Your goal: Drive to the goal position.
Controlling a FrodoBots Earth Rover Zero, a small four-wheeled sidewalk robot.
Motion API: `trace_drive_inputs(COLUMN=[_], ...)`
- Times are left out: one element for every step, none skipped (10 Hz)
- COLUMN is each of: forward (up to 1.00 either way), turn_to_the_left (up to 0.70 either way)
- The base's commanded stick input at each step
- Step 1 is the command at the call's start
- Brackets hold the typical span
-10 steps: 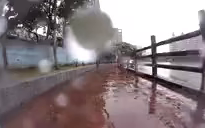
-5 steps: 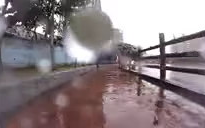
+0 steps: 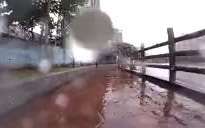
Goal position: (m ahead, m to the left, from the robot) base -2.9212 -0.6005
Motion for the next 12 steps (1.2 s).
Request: trace_drive_inputs(forward=[1.00, 1.00, 1.00, 1.00, 1.00, 1.00, 1.00, 1.00, 1.00, 1.00, 1.00, 1.00], turn_to_the_left=[0.00, 0.00, 0.00, 0.00, 0.00, 0.00, 0.00, 0.00, 0.00, 0.00, 0.00, 0.00])
